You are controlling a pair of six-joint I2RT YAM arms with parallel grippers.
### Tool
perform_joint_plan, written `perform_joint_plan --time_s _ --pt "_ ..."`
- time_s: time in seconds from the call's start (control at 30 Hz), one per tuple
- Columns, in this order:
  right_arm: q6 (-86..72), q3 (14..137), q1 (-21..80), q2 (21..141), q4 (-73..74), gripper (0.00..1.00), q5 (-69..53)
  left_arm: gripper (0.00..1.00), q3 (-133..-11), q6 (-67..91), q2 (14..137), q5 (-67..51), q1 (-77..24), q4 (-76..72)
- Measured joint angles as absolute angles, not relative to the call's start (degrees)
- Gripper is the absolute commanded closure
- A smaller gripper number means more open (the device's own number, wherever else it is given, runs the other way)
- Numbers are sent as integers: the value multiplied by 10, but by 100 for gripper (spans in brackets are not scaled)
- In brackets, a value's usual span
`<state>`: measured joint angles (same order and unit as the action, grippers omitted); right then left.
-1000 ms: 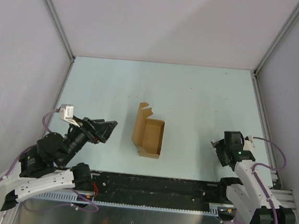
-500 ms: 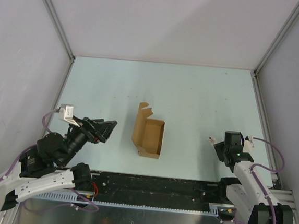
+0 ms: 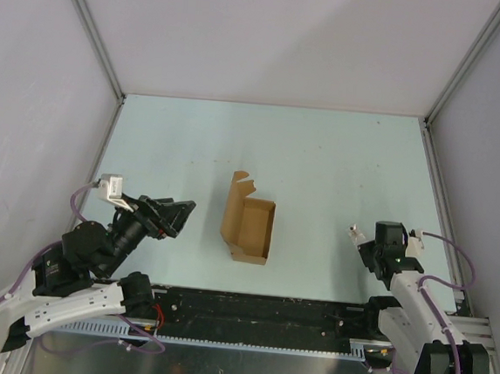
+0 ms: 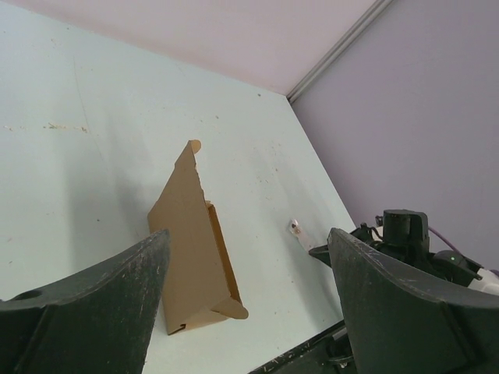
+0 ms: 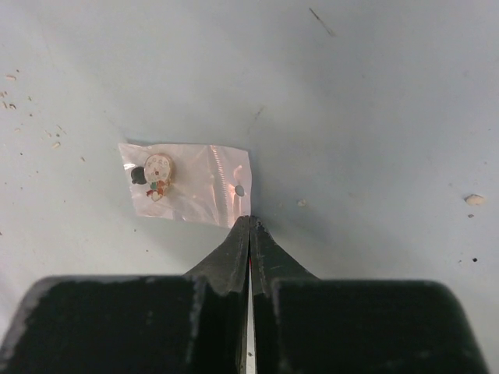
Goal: Fold the paper box
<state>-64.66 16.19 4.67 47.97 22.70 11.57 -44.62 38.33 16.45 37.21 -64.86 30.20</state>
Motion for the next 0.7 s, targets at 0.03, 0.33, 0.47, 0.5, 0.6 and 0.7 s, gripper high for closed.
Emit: perform_joint_plan --time_s 0.03,0.33,0.47,0.5,0.6,0.7 --pt "-645 162 47 475 229 100 115 12 -446 383 164 373 -649 302" --pt "-611 204 47 368 362 100 116 12 -446 383 164 373 -649 302" --pt "-592 249 47 341 400 100 115 12 -446 384 165 373 -649 302" --pt "-585 258 47 338 408 100 113 12 -446 384 166 373 -649 302" --pt "-564 279 47 336 426 100 101 12 -446 384 170 373 -649 302" --pt "-543 295 50 335 432 100 80 12 -446 384 172 373 -649 302"
